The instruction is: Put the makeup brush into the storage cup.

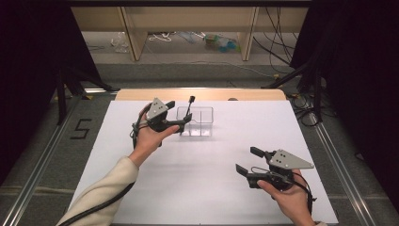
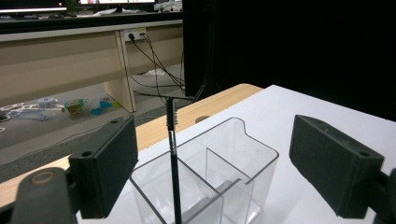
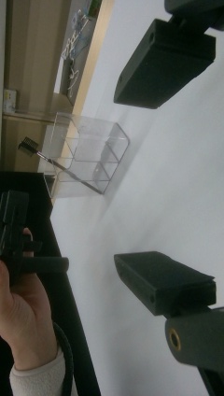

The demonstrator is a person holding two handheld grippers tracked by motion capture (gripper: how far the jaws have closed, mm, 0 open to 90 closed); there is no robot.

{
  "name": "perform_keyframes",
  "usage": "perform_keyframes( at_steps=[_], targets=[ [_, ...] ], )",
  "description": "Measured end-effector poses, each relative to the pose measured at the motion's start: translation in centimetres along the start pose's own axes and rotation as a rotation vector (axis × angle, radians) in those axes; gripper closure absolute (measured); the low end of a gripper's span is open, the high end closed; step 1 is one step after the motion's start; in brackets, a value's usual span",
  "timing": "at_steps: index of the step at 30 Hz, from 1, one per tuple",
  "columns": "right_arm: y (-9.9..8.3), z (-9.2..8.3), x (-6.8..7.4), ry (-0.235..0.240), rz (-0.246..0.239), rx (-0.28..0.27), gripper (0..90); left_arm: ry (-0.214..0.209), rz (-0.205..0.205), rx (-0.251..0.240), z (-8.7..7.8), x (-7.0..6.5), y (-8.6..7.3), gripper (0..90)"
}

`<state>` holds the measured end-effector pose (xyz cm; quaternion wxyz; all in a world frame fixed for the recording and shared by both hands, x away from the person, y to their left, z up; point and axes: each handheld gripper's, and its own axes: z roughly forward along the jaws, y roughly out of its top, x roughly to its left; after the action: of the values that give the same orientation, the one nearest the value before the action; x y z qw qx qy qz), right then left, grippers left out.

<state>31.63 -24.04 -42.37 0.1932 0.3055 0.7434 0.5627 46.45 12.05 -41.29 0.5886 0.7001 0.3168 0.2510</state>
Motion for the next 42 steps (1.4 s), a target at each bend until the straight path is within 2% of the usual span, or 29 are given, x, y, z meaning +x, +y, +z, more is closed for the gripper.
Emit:
perform_keyframes(
  at_steps=[9,11,13,23,31,34,38,39,41,42],
  targets=[
    [0.0,0.0,0.0,0.001,0.002,-0.002,20.1,-0.031,0.017,0.004,-2.5,-0.7,-0.3,15.4],
    [0.0,0.1,-0.1,-0.006,-0.022,-0.016,20.1,-0.037,0.021,0.009,-3.2,-1.0,-0.6,15.4],
    [0.0,0.1,-0.1,-0.004,-0.022,-0.012,20.1,-0.044,0.028,0.01,-3.8,-1.2,-0.8,15.4],
    [0.0,0.1,-0.1,-0.006,-0.021,-0.015,20.1,-0.064,0.037,0.015,-8.1,-1.8,-1.9,15.5],
    [0.0,0.1,-0.1,-0.007,-0.019,-0.017,20.1,-0.064,0.029,-0.003,-11.2,-2.3,-2.4,15.5],
    [0.0,0.1,0.0,-0.003,0.009,-0.01,20.1,-0.065,0.028,-0.006,-12.2,-2.6,-2.9,15.5],
    [0.0,0.2,0.0,0.001,0.001,-0.015,20.1,-0.069,0.031,-0.004,-13.5,-2.9,-3.6,15.5],
    [-0.1,0.2,0.0,0.006,0.011,-0.014,20.1,-0.069,0.036,-0.004,-13.7,-2.9,-3.7,15.5],
    [-0.1,0.2,0.0,0.005,0.011,-0.012,20.1,-0.062,0.026,-0.004,-14.2,-3.0,-4.0,15.5],
    [-0.1,0.3,-0.2,-0.001,-0.01,-0.025,20.1,-0.06,0.035,-0.004,-14.4,-2.9,-4.0,15.5]
  ],
)
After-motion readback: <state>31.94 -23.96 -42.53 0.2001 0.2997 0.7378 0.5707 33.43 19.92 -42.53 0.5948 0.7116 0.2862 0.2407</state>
